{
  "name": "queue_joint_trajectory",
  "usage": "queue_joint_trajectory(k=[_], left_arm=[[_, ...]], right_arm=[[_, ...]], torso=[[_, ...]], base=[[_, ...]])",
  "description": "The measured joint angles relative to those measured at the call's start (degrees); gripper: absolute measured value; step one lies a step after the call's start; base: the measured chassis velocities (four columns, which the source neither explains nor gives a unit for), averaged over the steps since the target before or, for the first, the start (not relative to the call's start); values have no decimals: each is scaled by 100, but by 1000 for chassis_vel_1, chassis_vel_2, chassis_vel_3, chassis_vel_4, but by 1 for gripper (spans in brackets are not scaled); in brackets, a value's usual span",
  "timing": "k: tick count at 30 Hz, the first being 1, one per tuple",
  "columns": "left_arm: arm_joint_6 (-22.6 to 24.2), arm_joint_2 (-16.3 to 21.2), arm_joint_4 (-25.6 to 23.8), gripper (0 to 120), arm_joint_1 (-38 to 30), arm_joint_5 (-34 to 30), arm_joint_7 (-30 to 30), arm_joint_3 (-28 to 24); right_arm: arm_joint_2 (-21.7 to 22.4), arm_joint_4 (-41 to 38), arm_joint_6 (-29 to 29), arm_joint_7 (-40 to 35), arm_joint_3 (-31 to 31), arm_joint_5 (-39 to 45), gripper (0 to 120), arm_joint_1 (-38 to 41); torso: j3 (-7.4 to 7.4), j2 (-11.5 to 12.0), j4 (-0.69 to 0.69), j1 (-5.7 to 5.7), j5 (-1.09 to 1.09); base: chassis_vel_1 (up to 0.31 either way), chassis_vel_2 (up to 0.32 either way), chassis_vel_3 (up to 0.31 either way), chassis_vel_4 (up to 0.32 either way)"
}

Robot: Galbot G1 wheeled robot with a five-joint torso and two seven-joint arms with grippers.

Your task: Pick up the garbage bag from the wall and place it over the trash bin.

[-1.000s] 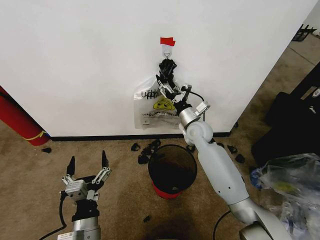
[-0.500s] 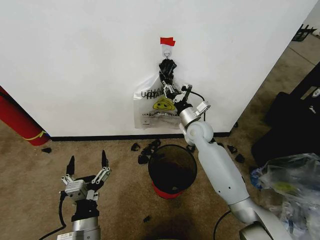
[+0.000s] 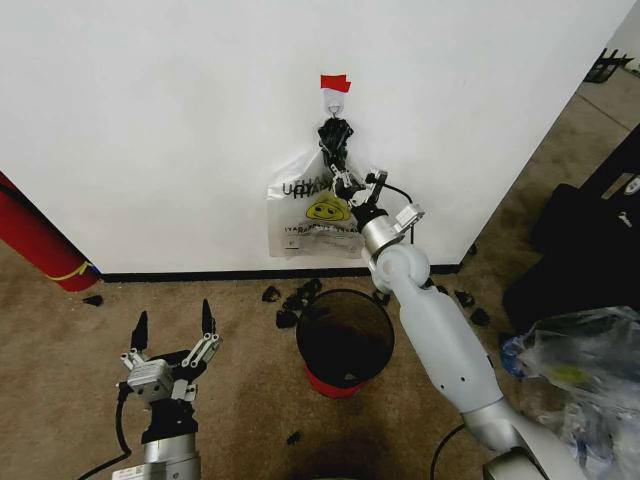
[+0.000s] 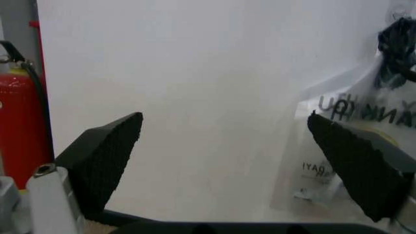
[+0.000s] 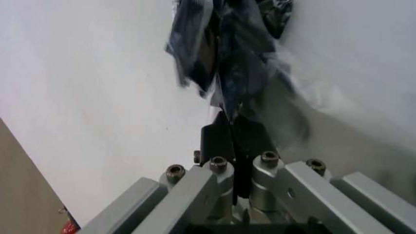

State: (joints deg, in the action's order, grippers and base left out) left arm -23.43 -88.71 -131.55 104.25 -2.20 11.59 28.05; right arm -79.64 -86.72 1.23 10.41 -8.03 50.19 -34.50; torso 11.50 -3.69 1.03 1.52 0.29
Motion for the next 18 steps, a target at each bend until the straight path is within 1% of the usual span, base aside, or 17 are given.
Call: queue_joint_trajectory(k=[3, 7, 18], left_arm=[[7, -21, -35, 100, 12, -15, 0, -23], [24, 8, -27, 100, -8, -37, 4, -48], [1, 4, -30, 100, 23, -24, 6, -81]], right_arm=[[60, -134, 1, -25, -30, -1, 0, -117], [180, -434, 6, -62, -53, -95, 0, -460], [300, -1152, 9, -173, -196, -288, 0, -1323]], torso=[[0, 0, 1, 0, 0], [0, 0, 1, 0, 0], [0, 0, 0, 0, 1]], base=[[0, 0, 0, 0], [0, 0, 0, 0], [0, 0, 0, 0]])
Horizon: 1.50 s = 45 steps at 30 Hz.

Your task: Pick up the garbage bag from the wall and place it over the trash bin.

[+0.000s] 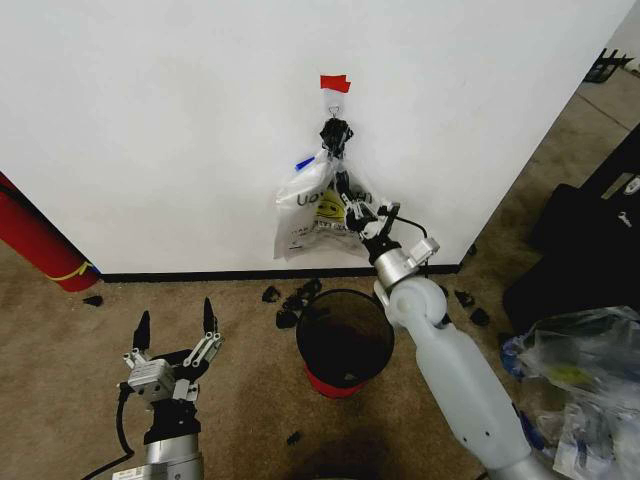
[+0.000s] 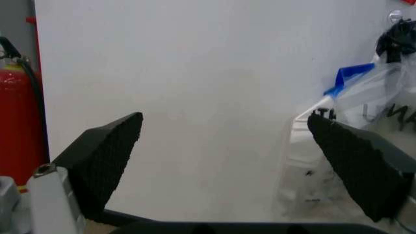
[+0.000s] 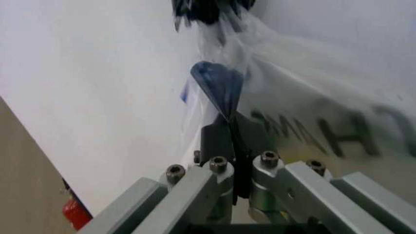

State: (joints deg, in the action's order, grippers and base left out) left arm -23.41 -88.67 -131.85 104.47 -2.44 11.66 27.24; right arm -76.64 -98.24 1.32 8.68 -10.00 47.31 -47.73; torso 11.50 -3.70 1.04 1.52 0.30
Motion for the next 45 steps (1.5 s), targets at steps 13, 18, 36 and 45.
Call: queue_joint_trajectory(k=[13, 18, 36, 45], left_arm=[[-16, 80, 50, 100, -73, -73, -17, -74], [-2, 144, 106, 100, -133, -122, -22, -102], [45, 347, 220, 100, -242, -273, -38, -163], [97, 371, 216, 100, -277, -296, -44, -187]], right_arm=[[239, -864, 39, 41, -264, -309, 0, -1043], [489, -1314, 143, 69, -399, -407, 0, -1563], [846, -2035, 598, 426, -1018, -1066, 0, -3059], [846, -2165, 910, 598, -1209, -1596, 0, -3423]], torso=[[0, 0, 0, 0, 0], [0, 0, 0, 0, -1], [0, 1, 0, 0, 0], [0, 1, 0, 0, 0]], base=[[0, 0, 0, 0], [0, 0, 0, 0], [0, 0, 0, 0], [0, 0, 0, 0]])
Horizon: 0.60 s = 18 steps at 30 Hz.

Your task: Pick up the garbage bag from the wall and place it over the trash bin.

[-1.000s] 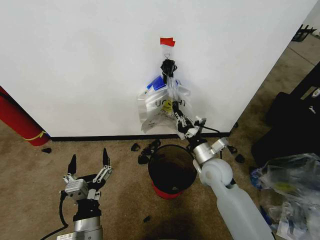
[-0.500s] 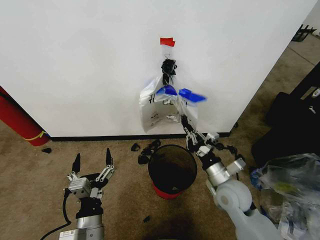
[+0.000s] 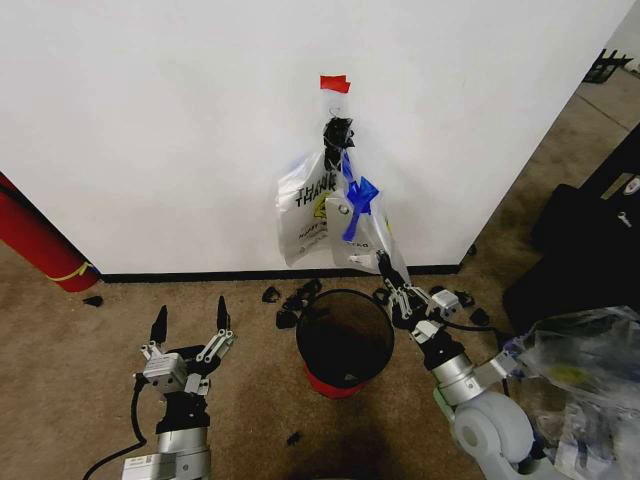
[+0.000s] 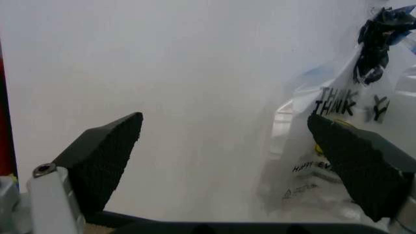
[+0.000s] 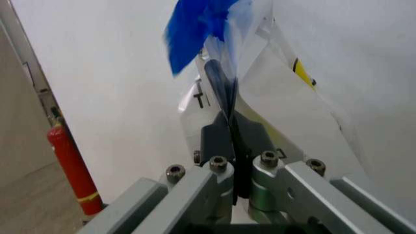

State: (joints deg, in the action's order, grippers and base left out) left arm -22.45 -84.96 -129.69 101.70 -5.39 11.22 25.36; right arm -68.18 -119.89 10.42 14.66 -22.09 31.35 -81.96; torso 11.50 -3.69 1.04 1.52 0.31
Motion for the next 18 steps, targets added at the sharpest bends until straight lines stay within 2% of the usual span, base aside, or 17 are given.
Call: queue_joint_trajectory(k=[11, 18], left_arm=[[-10, -4, -55, 100, 36, -10, 0, 25], [-17, 5, -94, 100, 66, -2, -1, 25]], right_arm=[[30, 76, 618, 561, -208, -460, 0, -427], [59, 151, 1310, 1263, -443, -436, 0, -861]], torso=[[0, 0, 0, 0, 0], [0, 0, 0, 0, 0]], base=[[0, 0, 0, 0], [0, 0, 0, 0]])
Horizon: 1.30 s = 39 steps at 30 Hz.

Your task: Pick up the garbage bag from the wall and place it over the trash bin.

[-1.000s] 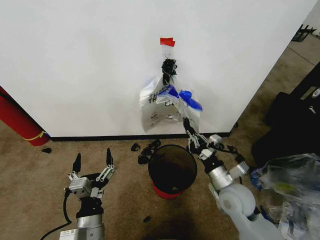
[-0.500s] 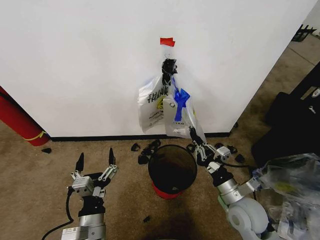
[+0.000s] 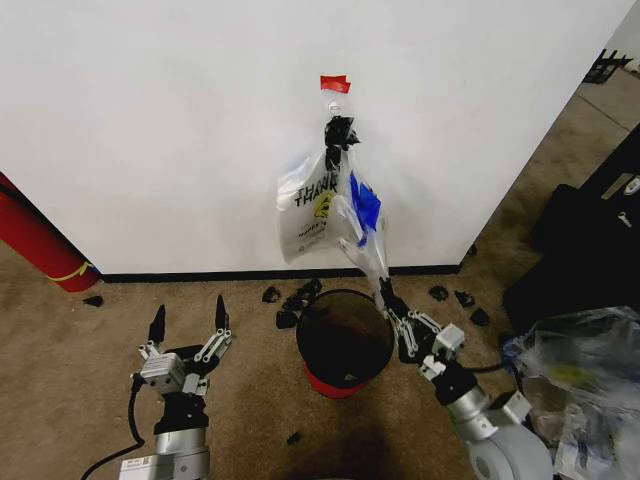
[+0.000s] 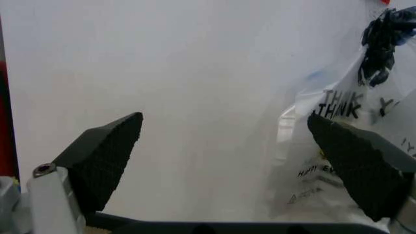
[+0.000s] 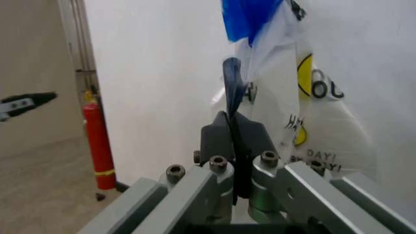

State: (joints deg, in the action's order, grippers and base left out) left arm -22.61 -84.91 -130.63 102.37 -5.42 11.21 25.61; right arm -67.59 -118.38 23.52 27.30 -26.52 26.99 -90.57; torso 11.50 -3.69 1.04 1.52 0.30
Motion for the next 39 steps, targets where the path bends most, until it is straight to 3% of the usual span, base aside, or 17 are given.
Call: queue_joint_trajectory(k=[16, 39], left_arm=[[-28, -22, -78, 100, 84, 44, 2, -1], [-32, 1, -36, 100, 45, 31, 5, 1]], right_arm=[[-106, 257, 1197, 970, -328, 94, 0, -831], [-335, 902, 2039, 2077, -823, 46, 0, -1021]], torso=[[0, 0, 0, 0, 0], [0, 0, 0, 0, 0]], base=[[0, 0, 0, 0], [0, 0, 0, 0]])
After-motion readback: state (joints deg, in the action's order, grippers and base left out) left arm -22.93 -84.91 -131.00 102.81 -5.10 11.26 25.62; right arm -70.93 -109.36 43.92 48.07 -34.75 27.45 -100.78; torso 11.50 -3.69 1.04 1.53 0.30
